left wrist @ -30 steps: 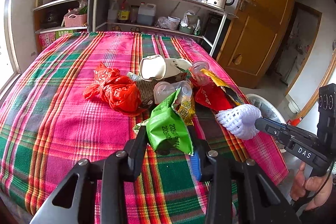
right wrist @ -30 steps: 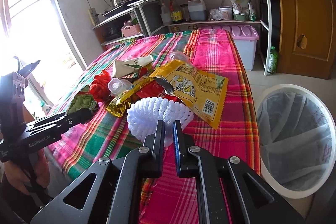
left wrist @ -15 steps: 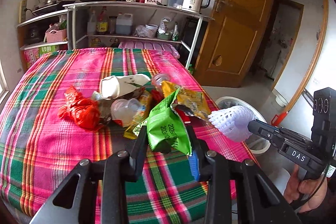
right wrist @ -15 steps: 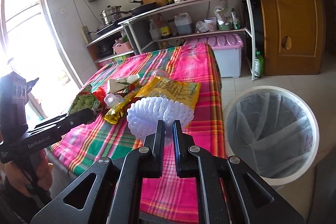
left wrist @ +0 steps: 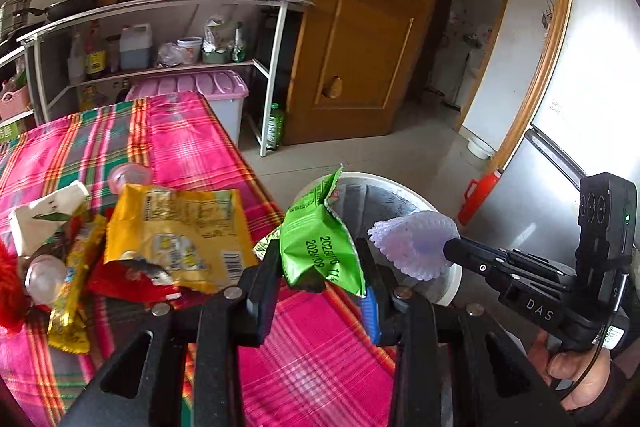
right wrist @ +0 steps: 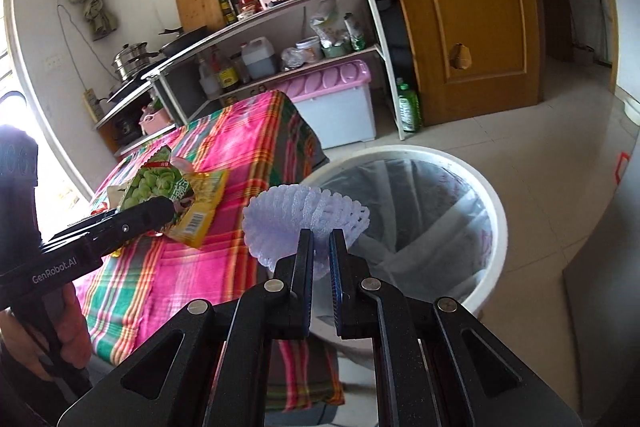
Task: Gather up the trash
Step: 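Carry both items over the white bin and open both tools to drop them, then move both open tools back over the table trash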
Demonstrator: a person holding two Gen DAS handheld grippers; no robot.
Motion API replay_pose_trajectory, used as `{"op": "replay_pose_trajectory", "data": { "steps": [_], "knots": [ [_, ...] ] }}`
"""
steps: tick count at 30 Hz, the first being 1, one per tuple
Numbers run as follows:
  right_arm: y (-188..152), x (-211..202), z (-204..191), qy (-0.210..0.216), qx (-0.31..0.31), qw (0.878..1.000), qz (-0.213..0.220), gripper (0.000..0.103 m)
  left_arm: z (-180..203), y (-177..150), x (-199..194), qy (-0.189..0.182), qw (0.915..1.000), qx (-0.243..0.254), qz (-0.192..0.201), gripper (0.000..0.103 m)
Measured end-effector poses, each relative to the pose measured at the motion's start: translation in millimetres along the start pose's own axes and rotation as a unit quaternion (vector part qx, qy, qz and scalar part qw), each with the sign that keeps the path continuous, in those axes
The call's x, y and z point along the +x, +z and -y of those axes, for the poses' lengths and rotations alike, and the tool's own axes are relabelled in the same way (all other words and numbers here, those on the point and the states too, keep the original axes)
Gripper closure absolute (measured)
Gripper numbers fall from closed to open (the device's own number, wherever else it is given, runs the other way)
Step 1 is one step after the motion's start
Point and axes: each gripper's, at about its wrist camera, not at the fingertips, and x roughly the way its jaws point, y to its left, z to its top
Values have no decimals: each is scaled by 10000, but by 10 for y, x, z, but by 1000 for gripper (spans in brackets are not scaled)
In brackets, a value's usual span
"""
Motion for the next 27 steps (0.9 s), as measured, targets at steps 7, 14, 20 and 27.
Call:
{"op": "replay_pose_trajectory", "data": {
  "steps": [7,14,20,27],
  "knots": [
    [-10,118,364,-292,337,9989,-163,94,224,99,477,-298,9990,65,-324,65],
    [-26,253,553,-440,452,9975,-331,91,286,60,725,-405,9973,15,-608,59],
    [-49,265,564,-506,443,9971,-343,77,238,49,769,-463,9967,-111,-651,53],
    [-21,96,430,-427,254,9987,-68,74,122,37,552,-353,9986,-208,-336,49]
  ]
}}
